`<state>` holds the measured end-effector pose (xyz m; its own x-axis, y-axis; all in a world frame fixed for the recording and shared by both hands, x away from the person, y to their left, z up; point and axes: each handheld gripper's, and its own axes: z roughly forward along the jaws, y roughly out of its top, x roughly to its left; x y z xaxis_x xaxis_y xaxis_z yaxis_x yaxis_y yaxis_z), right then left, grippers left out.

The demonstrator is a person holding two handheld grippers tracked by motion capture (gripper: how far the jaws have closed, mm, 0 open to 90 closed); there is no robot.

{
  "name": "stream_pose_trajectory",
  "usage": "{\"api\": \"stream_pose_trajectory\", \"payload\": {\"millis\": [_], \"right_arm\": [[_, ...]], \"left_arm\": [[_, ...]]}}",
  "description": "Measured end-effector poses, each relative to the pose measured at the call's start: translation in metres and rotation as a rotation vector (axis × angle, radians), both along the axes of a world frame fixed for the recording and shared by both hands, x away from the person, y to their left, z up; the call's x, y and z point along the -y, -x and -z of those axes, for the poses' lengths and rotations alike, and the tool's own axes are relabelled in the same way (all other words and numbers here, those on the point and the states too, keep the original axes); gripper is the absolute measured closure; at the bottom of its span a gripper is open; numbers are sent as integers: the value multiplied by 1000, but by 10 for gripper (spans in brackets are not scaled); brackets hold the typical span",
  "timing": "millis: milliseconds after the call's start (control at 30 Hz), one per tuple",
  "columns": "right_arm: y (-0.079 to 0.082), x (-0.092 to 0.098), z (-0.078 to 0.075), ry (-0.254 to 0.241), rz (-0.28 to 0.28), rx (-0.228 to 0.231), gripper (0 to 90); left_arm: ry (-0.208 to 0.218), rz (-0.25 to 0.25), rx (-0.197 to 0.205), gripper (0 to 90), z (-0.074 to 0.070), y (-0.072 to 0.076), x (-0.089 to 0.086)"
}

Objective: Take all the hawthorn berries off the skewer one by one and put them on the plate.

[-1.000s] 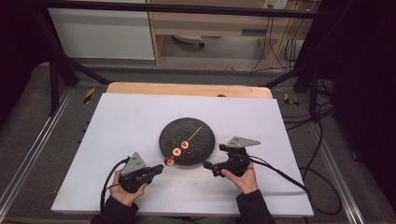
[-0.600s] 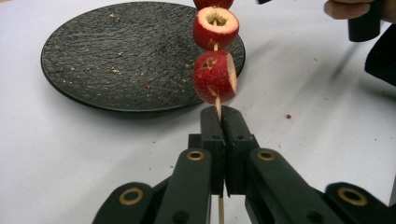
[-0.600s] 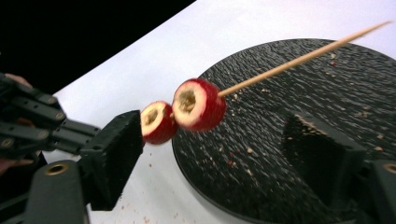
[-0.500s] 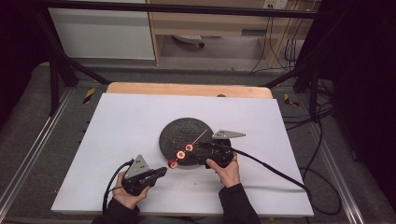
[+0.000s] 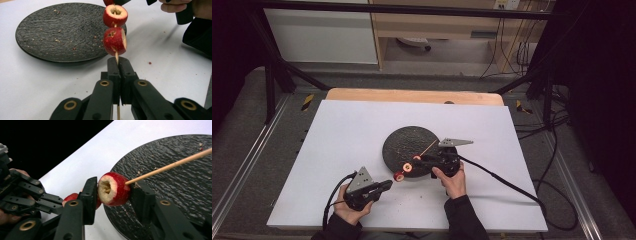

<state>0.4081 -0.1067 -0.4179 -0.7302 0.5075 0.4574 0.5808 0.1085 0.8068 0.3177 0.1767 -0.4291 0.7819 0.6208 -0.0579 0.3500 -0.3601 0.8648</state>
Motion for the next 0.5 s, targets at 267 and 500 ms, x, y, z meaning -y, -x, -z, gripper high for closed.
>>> {"api": "stream_pose_trajectory", "payload": {"millis": [267, 500], "right_arm": [[-1, 4, -7, -13, 13, -5, 616], [-7, 14, -19, -11, 45, 22, 617]], "left_arm": [[10, 5, 10, 883, -2, 2, -2], [19, 4, 16, 883, -4, 3, -4]]}}
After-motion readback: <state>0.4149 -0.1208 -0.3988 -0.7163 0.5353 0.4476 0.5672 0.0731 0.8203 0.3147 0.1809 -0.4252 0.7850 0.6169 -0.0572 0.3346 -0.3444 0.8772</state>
